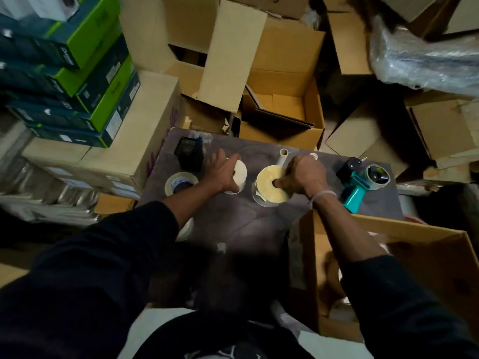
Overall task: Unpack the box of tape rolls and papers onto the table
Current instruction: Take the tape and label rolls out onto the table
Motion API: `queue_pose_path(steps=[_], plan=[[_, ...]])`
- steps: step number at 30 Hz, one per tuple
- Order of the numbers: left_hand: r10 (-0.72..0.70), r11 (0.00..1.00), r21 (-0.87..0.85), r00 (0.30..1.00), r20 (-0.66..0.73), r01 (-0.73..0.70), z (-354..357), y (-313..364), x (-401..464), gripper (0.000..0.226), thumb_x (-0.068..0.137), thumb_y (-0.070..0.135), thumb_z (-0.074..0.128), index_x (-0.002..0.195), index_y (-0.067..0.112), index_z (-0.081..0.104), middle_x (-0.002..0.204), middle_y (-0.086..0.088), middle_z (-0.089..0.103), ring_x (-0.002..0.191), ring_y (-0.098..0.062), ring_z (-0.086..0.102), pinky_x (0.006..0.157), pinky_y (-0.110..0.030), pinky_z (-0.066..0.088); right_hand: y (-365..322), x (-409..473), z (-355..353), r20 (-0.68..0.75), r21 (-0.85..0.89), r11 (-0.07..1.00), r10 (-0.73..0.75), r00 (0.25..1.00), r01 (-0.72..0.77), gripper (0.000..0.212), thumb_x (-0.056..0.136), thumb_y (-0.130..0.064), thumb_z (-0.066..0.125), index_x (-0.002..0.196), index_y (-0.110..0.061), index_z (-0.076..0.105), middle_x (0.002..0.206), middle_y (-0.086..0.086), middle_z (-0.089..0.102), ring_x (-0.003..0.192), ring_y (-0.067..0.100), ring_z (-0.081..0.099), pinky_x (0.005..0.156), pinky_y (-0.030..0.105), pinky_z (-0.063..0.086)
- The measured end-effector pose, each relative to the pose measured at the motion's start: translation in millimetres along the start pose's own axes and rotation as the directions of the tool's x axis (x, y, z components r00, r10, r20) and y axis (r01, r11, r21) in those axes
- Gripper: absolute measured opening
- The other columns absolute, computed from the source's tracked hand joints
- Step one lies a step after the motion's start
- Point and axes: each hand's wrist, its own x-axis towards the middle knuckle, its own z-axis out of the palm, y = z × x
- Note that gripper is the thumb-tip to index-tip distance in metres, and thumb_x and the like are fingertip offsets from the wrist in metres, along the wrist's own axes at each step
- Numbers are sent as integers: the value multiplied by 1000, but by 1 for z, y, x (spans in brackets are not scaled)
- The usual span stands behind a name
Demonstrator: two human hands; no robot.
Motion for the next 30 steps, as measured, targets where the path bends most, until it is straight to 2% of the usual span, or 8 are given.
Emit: queue_pose_path(steps=[4, 11, 14, 17, 19, 21, 24, 30], plan=[[20, 1000, -9, 999, 42, -20, 13, -7, 18, 96, 57, 38, 91, 139, 25, 41, 139, -18, 38, 127, -42, 42, 103, -47, 41, -13, 23, 38, 58, -22, 994, 108, 993, -106, 60, 72, -51, 83, 114, -11, 66, 115, 12, 68, 105, 32, 68, 87, 39, 56], [29, 999, -33, 995, 98, -26, 46, -16, 34, 106, 65, 43, 87, 153, 33, 29, 142, -17, 36, 128, -41, 43, 103, -44, 39, -20, 61, 92, 106, 151, 942, 287, 952, -301, 57, 76, -45, 81, 120, -12, 66, 125, 10, 66, 115, 32, 65, 93, 39, 55], [67, 997, -57, 988, 137, -60, 48, -23, 33, 115, 65, 44, 89, 157, 34, 20, 146, -14, 30, 130, -40, 40, 104, -46, 40, -12, 67, 96, 165, 236, 919, 283, 945, -317, 55, 71, -47, 84, 110, -12, 67, 114, 11, 69, 107, 31, 68, 88, 37, 56], [97, 990, -117, 981, 166, -78, 47, -31, 32, 118, 65, 39, 90, 158, 34, 17, 151, -10, 24, 131, -41, 40, 104, -48, 43, -6, 68, 94, 346, 332, 889, 196, 918, -315, 47, 74, -39, 83, 104, -7, 64, 101, 16, 71, 74, 25, 73, 73, 42, 62], [99, 987, -142, 982, 158, -77, 46, -33, 30, 116, 66, 34, 90, 158, 35, 19, 151, -9, 25, 131, -41, 42, 103, -46, 44, -10, 64, 99, 434, 274, 923, 132, 891, -270, 82, 64, -39, 88, 128, -1, 54, 115, 18, 66, 83, 26, 74, 76, 45, 62], [93, 987, -146, 986, 138, -73, 46, -33, 30, 113, 66, 34, 90, 157, 35, 22, 151, -8, 28, 129, -40, 45, 101, -45, 46, -16, 56, 108, 349, 142, 979, 91, 933, -149, 117, 51, -45, 94, 145, -9, 35, 134, 20, 52, 116, 36, 62, 96, 43, 55], [79, 986, -153, 990, 117, -60, 46, -31, 31, 110, 64, 33, 91, 154, 34, 28, 149, -7, 32, 128, -39, 46, 99, -45, 47, -20, 55, 115, 209, 243, 960, 87, 974, -138, 101, 59, -33, 94, 141, -17, 36, 134, 20, 46, 120, 40, 56, 98, 39, 49], [-29, 983, -179, 997, 68, 40, 46, -21, 34, 94, 65, 29, 91, 145, 29, 41, 143, -10, 38, 125, -39, 49, 94, -46, 48, -24, 74, 113, 175, 307, 949, 15, 984, -69, 98, 70, -23, 90, 149, -17, 33, 142, 22, 37, 124, 40, 55, 105, 36, 45]])
